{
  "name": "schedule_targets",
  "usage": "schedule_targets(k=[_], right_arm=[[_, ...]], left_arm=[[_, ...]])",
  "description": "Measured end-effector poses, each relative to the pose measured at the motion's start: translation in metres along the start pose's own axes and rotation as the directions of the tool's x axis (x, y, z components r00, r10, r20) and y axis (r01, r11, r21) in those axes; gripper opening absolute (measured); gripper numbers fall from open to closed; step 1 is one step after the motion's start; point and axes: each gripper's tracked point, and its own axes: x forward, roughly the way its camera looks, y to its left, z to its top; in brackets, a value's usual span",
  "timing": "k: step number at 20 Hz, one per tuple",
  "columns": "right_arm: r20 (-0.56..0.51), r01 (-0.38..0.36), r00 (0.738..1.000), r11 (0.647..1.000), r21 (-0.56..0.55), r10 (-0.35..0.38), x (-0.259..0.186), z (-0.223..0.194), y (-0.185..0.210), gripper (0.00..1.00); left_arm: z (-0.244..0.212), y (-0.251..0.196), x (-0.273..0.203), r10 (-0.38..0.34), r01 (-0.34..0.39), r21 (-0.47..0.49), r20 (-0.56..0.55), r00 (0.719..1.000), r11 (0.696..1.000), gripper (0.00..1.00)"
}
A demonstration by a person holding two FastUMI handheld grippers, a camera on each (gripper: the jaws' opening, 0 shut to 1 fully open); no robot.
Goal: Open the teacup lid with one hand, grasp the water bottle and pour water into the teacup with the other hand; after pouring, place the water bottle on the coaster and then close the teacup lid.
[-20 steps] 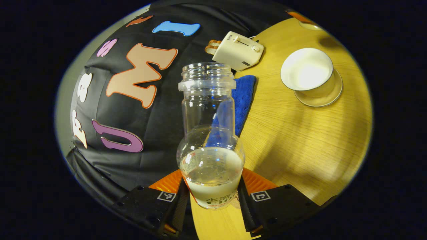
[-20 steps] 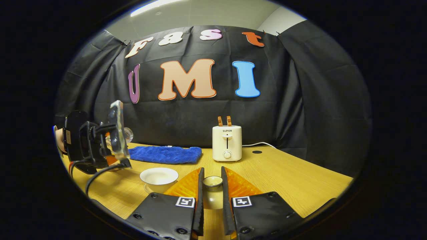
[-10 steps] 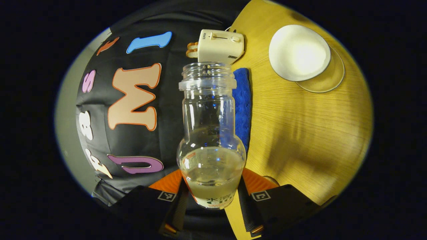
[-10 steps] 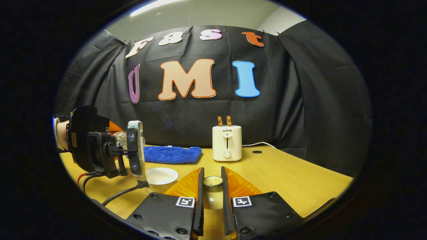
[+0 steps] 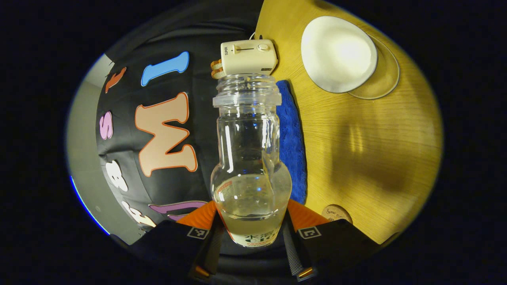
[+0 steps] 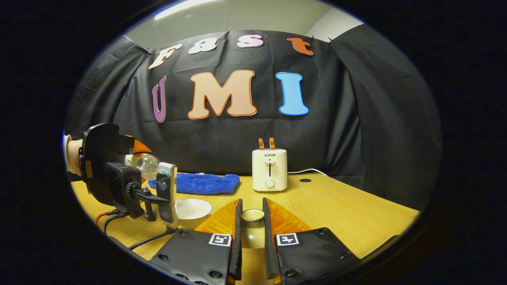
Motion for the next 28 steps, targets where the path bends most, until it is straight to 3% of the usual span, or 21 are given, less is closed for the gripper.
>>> schedule_targets(k=[14, 28], right_arm=[[0.0, 0.0, 1.0, 1.0, -0.001, 0.0, 0.0, 0.0, 0.0, 0.27], [0.0, -0.001, 1.0, 1.0, -0.001, 0.001, 0.0, 0.001, 0.0, 0.27]], left_arm=[[0.009, 0.019, -0.003, 0.056, -0.058, 0.129, 0.021, 0.998, 0.99, 0.66], [0.024, 0.053, -0.013, 0.153, -0.164, 0.287, 0.061, 0.986, 0.944, 0.65]])
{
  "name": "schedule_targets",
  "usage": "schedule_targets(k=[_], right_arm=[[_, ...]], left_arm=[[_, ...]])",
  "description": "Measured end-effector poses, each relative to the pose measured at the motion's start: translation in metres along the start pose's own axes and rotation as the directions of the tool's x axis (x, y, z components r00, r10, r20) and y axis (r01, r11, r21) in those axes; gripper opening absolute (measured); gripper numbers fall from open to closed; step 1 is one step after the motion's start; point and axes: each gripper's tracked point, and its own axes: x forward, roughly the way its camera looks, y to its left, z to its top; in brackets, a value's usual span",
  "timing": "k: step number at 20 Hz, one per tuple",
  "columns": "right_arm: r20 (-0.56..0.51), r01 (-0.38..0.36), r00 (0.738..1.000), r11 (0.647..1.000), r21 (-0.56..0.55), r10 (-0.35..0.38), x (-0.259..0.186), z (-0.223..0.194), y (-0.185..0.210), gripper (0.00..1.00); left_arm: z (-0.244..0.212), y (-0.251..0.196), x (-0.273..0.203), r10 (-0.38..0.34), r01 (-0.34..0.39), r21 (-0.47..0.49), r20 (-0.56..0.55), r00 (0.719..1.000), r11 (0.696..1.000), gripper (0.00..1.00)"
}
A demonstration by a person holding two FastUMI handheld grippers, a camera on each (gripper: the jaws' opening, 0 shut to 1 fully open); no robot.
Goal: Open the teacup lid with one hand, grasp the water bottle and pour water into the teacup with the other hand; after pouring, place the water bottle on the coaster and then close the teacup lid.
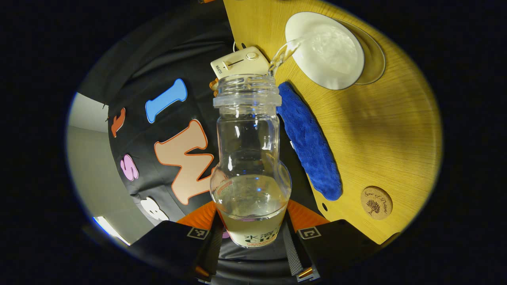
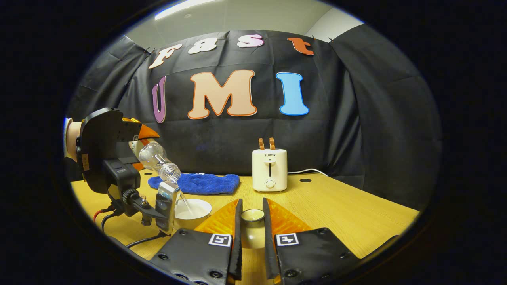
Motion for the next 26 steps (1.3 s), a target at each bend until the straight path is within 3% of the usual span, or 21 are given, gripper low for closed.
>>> schedule_targets(k=[4, 8, 13, 17, 22, 24, 26], right_arm=[[0.0, 0.0, 1.0, 1.0, 0.0, 0.0, 0.0, 0.0, 0.0, 0.27], [0.0, 0.0, 1.0, 1.0, 0.0, 0.0, 0.0, 0.0, 0.0, 0.27], [0.0, 0.0, 1.0, 1.0, -0.001, 0.0, 0.0, 0.0, 0.0, 0.27], [-0.001, -0.005, 1.0, 1.0, 0.0, 0.005, 0.0, 0.0, 0.001, 0.27], [-0.002, -0.009, 1.0, 1.0, 0.0, 0.009, 0.0, 0.0, 0.001, 0.27], [-0.002, -0.009, 1.0, 1.0, 0.0, 0.009, 0.0, 0.0, 0.001, 0.27], [-0.002, -0.009, 1.0, 1.0, 0.0, 0.009, 0.0, 0.0, 0.001, 0.27]], left_arm=[[0.005, 0.008, 0.004, 0.022, -0.022, 0.051, -0.002, 1.0, 0.998, 0.66], [0.007, 0.006, 0.003, 0.014, -0.014, 0.039, 0.005, 1.0, 0.999, 0.66], [0.012, -0.022, 0.003, -0.067, 0.068, -0.076, 0.018, 0.998, 0.995, 0.66], [0.02, -0.051, 0.001, -0.133, 0.14, -0.212, 0.046, 0.99, 0.967, 0.65], [0.029, -0.072, -0.002, -0.183, 0.212, -0.451, 0.108, 0.977, 0.867, 0.66], [0.029, -0.074, -0.001, -0.184, 0.228, -0.569, 0.135, 0.974, 0.79, 0.66], [0.025, -0.075, -0.003, -0.196, 0.249, -0.694, 0.156, 0.968, 0.675, 0.65]])
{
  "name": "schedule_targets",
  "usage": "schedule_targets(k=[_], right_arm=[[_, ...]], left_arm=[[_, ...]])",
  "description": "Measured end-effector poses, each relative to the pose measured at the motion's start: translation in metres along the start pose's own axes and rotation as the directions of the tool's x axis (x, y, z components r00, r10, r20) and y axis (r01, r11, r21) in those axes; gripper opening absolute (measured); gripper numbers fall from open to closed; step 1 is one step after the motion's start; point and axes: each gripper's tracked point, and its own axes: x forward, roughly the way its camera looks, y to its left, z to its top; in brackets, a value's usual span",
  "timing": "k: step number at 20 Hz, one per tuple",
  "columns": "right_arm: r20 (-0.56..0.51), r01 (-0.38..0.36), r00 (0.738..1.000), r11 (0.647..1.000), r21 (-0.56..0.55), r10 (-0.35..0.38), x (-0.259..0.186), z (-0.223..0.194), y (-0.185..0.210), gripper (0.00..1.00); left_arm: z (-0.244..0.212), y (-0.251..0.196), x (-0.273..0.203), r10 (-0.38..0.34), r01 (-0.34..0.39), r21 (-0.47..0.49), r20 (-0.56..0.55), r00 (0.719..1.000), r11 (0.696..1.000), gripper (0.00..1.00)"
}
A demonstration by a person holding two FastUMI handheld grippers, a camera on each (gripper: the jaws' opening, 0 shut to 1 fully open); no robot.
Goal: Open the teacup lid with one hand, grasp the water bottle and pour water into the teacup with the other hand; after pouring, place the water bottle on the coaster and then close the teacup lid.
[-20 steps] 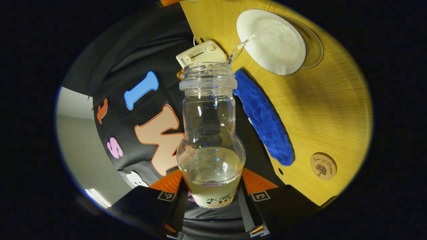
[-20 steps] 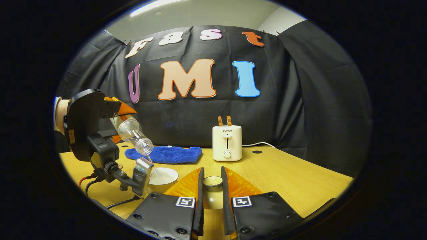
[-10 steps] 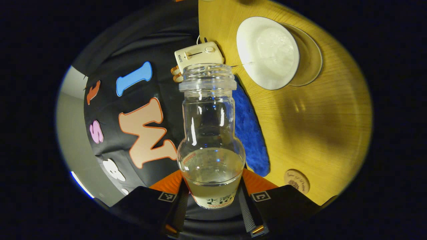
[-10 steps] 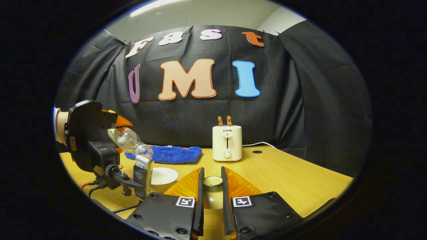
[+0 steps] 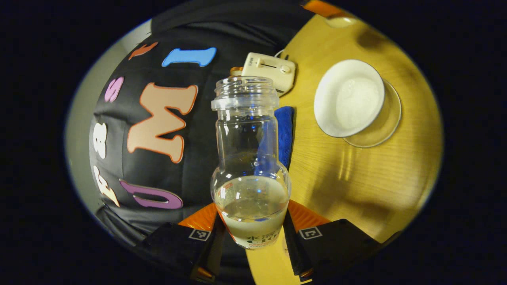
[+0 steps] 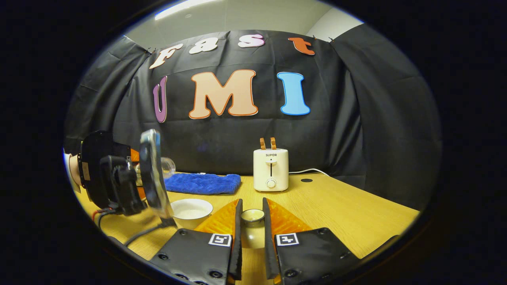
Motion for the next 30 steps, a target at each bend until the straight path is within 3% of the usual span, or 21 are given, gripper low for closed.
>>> schedule_targets(k=[2, 4, 8, 13, 16, 19, 25, 30], right_arm=[[0.0, 0.0, 1.0, 1.0, 0.0, 0.0, 0.0, 0.0, 0.001, 0.27], [0.001, 0.0, 1.0, 1.0, 0.0, 0.0, 0.0, 0.0, 0.0, 0.27], [0.002, 0.0, 1.0, 1.0, 0.0, 0.0, 0.0, 0.0, 0.0, 0.27], [0.003, 0.006, 1.0, 1.0, 0.0, -0.006, 0.0, 0.0, -0.002, 0.27], [0.004, 0.012, 1.0, 1.0, -0.001, -0.012, 0.001, 0.001, -0.003, 0.27], [0.004, 0.015, 1.0, 1.0, -0.001, -0.015, 0.001, 0.0, -0.003, 0.27], [0.004, 0.021, 1.0, 1.0, -0.001, -0.021, 0.0, 0.001, -0.004, 0.27], [0.004, 0.021, 1.0, 1.0, -0.001, -0.021, 0.0, 0.001, -0.004, 0.27]], left_arm=[[-0.01, 0.002, -0.002, -0.015, 0.014, -0.186, -0.006, 1.0, 0.982, 0.65], [-0.02, 0.01, -0.002, -0.004, 0.003, -0.349, -0.002, 1.0, 0.937, 0.65], [-0.053, 0.023, 0.0, 0.0, -0.014, -0.599, -0.024, 1.0, 0.801, 0.66], [-0.098, 0.034, -0.002, 0.015, -0.034, -0.766, -0.032, 0.999, 0.641, 0.65], [-0.115, 0.026, -0.001, -0.01, -0.013, -0.859, -0.02, 1.0, 0.511, 0.65], [-0.122, 0.018, 0.002, -0.033, 0.009, -0.904, -0.006, 0.999, 0.428, 0.65], [-0.12, 0.01, 0.007, -0.045, 0.029, -0.921, 0.012, 0.999, 0.389, 0.66], [-0.118, 0.009, 0.013, -0.044, 0.033, -0.919, 0.017, 0.999, 0.392, 0.66]])
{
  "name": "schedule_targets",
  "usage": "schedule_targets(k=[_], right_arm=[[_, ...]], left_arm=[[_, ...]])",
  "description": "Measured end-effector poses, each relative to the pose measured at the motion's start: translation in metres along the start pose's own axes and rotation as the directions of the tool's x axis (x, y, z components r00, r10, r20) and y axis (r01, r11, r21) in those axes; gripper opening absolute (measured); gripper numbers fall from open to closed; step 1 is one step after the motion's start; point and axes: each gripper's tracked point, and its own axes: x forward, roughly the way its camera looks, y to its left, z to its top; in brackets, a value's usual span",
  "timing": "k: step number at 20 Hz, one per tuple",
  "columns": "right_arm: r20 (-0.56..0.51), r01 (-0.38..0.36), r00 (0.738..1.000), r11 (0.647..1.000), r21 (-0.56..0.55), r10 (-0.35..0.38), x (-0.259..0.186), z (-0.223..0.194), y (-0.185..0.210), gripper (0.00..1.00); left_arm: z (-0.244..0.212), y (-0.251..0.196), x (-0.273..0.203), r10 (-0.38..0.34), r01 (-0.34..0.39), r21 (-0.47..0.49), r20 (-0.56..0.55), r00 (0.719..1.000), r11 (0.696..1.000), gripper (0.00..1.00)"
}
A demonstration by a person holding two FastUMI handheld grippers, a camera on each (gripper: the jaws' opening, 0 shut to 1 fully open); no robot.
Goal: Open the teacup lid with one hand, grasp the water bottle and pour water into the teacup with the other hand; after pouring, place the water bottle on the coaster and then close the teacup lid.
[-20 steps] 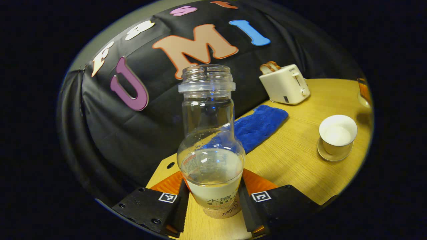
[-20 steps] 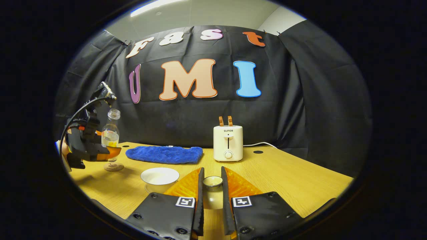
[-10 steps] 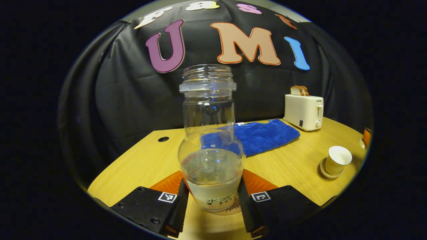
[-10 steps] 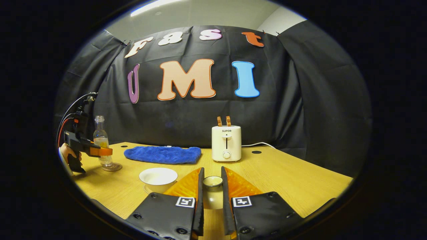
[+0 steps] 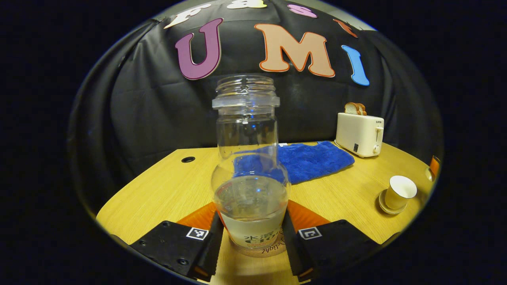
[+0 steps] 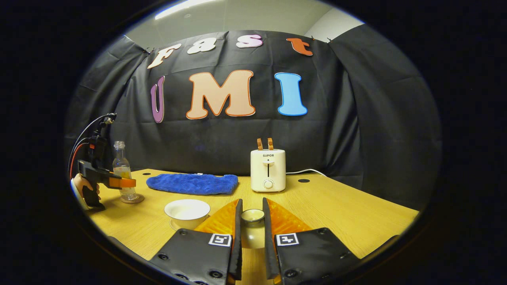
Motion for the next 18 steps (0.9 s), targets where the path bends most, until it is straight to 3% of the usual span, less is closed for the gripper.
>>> schedule_targets(k=[12, 13, 14, 18], right_arm=[[0.0, -0.001, 1.0, 1.0, 0.0, 0.001, 0.0, 0.001, 0.0, 0.27], [0.0, -0.003, 1.0, 1.0, 0.0, 0.003, 0.0, 0.0, 0.001, 0.27], [-0.001, -0.006, 1.0, 1.0, 0.0, 0.006, 0.0, 0.0, 0.001, 0.27], [-0.002, -0.032, 0.999, 0.999, 0.001, 0.032, 0.0, 0.0, 0.006, 0.27]], left_arm=[[0.001, 0.003, -0.003, 0.001, 0.0, -0.02, 0.014, 1.0, 1.0, 0.75], [0.001, 0.004, -0.004, 0.003, -0.003, -0.025, 0.019, 1.0, 1.0, 0.78], [0.0, 0.004, -0.005, 0.006, -0.005, -0.028, 0.016, 1.0, 1.0, 0.88], [0.009, 0.006, -0.018, 0.036, -0.036, -0.013, 0.084, 0.996, 0.999, 0.96]])
